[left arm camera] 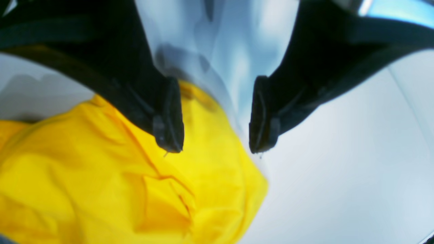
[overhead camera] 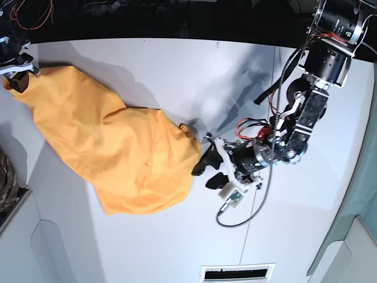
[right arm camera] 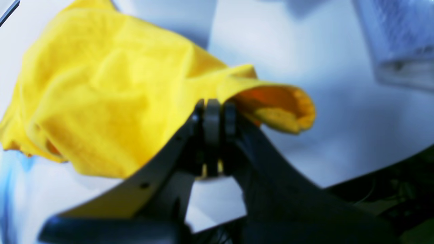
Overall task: Layout the t-shirt on the table in an organized manner, then fold the t-shirt properly
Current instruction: 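Grasp the shirt's other end with the left gripper and pull it taut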
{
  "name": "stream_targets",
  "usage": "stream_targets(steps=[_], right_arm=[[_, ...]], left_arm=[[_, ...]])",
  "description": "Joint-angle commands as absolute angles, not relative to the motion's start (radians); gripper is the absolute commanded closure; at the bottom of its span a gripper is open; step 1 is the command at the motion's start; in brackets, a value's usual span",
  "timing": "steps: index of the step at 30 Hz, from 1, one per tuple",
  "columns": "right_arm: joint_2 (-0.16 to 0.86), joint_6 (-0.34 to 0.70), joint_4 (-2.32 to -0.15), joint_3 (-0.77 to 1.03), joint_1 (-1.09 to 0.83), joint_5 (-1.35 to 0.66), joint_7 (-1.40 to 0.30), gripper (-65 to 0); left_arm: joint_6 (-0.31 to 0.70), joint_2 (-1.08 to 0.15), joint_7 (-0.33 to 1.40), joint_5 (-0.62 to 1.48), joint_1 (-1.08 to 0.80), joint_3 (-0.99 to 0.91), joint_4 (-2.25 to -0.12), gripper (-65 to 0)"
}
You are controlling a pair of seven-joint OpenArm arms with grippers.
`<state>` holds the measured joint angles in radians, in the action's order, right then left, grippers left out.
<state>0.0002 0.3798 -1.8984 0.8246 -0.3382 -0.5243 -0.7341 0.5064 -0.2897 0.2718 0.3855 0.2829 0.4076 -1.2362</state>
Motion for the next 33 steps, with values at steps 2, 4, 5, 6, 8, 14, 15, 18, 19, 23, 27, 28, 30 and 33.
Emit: stream_targets(steps=[2, 4, 5, 6, 8, 14, 15, 18, 19, 23, 27, 28, 30, 33], right_arm=[[0.010, 0.400, -1.898, 0.829, -0.339, -0.540, -0.707, 0.0], [0.010, 0.401, -1.894, 0.829, -0.339, -0.539, -0.707, 0.0], [0.010, 0.401, -1.894, 0.829, -0.339, -0.539, -0.708, 0.0], [0.010, 0.401, -1.894, 0.829, -0.341, -0.539, -0.709, 0.0], [0.010, 0.401, -1.894, 0.829, -0.345, -0.539, -0.712, 0.0], [-0.013, 0.434, -1.894, 0.829, -0.347, -0.543, -0.715, 0.0], [-0.019, 0.435, -1.894, 0.829, -0.347, -0.543, -0.715, 0.0], [-0.031, 0.435, -1.894, 0.829, -0.347, -0.563, -0.715, 0.0], [-0.031, 0.435, -1.894, 0.829, -0.347, -0.572, -0.715, 0.0], [-0.030, 0.435, -1.894, 0.829, -0.347, -0.573, -0.711, 0.0], [-0.027, 0.435, -1.894, 0.829, -0.346, -0.573, -0.701, 0.0], [-0.024, 0.435, -1.894, 0.829, -0.347, -0.573, -0.692, 0.0], [-0.017, 0.451, -1.894, 0.829, -0.345, -0.574, -0.689, 0.0], [-0.002, 0.460, -1.894, 0.829, -0.332, -0.580, -0.687, 0.0]], left_arm=[[0.503, -0.248, 0.210, 0.374, 0.373, 0.429, -1.143, -34.5], [0.501, -0.204, 0.174, 0.347, 0.436, 0.447, -1.026, -34.5], [0.501, -0.181, 0.157, 0.329, 0.466, 0.451, -0.969, -34.5], [0.500, -0.160, 0.141, 0.308, 0.494, 0.456, -0.909, -34.5], [0.494, -0.118, 0.120, 0.274, 0.543, 0.466, -0.789, -34.5], [0.425, -0.052, 0.004, 0.184, 0.598, 0.473, -0.558, -34.4], [0.426, -0.047, 0.002, 0.174, 0.597, 0.473, -0.545, -34.2], [0.426, -0.039, 0.004, 0.151, 0.589, 0.473, -0.528, -15.1], [0.421, -0.039, 0.003, 0.152, 0.586, 0.473, -0.528, -5.8], [0.404, -0.066, 0.007, 0.154, 0.607, 0.473, -0.533, 0.0], [0.424, -0.146, 0.062, 0.214, 0.649, 0.473, -0.598, 0.0], [0.444, -0.171, 0.088, 0.241, 0.652, 0.473, -0.635, 0.0], [0.483, -0.226, 0.153, 0.281, 0.647, 0.473, -0.725, 0.0], [0.554, -0.308, 0.258, 0.328, 0.642, 0.473, -0.859, 0.0]])
